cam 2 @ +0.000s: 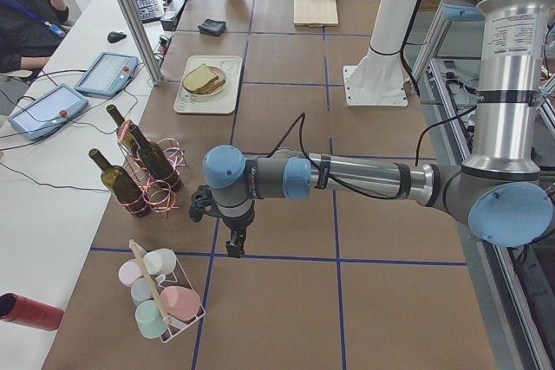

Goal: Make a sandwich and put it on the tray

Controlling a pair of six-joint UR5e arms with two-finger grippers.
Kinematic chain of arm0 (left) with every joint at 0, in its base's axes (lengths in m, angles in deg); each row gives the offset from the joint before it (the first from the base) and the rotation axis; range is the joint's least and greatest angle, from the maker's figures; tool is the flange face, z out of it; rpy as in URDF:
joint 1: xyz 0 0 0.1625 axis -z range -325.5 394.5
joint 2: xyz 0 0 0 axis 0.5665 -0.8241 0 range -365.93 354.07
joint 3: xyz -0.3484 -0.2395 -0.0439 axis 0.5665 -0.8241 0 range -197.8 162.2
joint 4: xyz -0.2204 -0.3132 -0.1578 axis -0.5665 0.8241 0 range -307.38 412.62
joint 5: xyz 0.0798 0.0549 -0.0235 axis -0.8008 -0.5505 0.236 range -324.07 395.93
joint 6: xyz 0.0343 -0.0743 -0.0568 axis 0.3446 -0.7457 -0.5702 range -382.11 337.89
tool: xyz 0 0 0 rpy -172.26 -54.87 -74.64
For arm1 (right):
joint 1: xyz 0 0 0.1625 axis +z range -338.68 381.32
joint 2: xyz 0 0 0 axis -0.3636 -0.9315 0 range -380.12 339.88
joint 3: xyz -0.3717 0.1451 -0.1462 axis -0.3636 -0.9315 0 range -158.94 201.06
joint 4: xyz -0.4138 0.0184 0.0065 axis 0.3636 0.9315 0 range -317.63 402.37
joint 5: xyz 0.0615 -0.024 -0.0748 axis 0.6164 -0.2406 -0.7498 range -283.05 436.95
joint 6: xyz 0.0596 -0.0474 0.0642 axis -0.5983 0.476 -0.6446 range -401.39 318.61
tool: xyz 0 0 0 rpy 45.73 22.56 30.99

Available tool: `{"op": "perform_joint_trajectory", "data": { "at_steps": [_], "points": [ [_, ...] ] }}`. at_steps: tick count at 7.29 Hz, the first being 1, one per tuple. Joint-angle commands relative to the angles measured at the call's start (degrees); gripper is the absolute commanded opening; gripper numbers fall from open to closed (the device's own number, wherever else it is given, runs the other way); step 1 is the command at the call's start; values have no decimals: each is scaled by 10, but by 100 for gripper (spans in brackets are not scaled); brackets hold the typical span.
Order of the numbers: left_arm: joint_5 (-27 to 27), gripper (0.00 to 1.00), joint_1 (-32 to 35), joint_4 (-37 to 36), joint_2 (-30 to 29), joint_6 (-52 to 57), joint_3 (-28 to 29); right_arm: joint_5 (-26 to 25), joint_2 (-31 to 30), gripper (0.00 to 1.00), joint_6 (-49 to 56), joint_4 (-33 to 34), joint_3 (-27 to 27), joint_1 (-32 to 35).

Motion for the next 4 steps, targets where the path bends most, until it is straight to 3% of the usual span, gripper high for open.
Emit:
{"op": "perform_joint_trajectory", "data": {
  "at_steps": [1, 4],
  "points": [
    [0, 100, 0, 0, -1, -1, 0, 1, 1, 100, -3, 0, -2, 0],
    [0, 100, -1, 0, -4, -2, 0, 1, 1, 100, -3, 0, -3, 0]
  ]
}}
